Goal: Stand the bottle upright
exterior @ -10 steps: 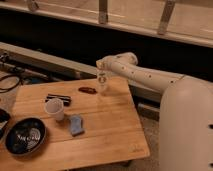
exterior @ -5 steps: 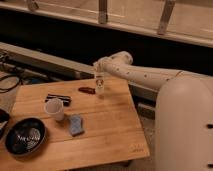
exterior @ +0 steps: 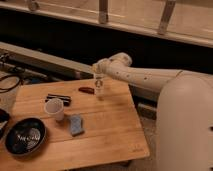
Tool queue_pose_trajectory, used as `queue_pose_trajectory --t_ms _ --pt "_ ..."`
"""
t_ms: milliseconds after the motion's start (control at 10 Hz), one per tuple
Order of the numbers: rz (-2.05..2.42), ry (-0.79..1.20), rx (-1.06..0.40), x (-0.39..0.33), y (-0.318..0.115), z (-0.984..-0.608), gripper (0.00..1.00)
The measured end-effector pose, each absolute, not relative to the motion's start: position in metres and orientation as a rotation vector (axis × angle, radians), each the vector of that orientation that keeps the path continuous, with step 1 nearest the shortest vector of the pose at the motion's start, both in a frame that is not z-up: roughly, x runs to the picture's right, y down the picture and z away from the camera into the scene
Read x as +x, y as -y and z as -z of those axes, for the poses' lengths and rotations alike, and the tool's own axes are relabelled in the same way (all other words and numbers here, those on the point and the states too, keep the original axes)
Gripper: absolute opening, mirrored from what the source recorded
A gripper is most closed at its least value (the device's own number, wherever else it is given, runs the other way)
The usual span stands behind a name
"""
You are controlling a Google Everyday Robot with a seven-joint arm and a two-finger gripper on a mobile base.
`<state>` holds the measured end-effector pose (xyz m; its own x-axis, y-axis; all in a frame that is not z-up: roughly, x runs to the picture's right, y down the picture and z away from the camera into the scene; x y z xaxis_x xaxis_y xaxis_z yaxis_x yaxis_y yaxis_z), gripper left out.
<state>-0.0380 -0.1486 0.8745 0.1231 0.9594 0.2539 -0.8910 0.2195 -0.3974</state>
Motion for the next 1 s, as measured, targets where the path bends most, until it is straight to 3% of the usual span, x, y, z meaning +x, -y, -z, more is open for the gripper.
queue_pose_trajectory --t_ms 1000 --pt "-1.298 0.540 -0.160 0.001 0.172 -0.906 0.00"
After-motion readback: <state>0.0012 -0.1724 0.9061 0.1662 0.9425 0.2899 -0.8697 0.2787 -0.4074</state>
